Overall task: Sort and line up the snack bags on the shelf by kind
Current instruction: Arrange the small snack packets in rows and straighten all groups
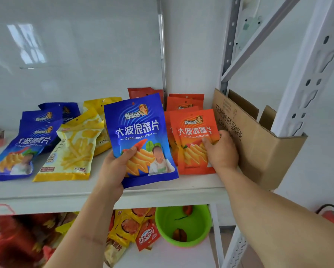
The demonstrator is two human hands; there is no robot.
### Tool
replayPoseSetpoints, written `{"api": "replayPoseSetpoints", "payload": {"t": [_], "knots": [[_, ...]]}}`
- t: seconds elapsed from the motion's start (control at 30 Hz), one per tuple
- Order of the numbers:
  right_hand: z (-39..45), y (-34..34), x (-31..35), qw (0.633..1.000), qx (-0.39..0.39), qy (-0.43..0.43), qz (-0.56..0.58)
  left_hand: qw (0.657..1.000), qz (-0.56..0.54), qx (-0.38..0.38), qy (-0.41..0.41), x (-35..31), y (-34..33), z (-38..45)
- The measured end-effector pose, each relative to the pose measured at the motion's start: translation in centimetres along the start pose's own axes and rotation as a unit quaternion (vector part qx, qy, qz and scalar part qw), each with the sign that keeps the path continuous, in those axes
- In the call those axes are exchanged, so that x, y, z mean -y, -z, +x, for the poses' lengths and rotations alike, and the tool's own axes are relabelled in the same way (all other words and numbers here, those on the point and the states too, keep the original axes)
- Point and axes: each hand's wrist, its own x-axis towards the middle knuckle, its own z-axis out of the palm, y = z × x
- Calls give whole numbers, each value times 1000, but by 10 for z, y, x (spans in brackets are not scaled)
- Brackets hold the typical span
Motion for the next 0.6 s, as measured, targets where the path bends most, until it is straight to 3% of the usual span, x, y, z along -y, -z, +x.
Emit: {"api": "replayPoseSetpoints", "payload": {"t": [0.23, 0.43, 0.6], "knots": [[-22, -4, 29, 983, -81, 94, -135, 998, 55, 0, -21, -2, 37, 10], [-65, -33, 96, 956, -70, 233, -164, 997, 81, -7, -15, -20, 96, 22], [-113, -69, 158, 943, -50, 283, -167, 995, 90, -2, -35, -44, 158, 37]]}}
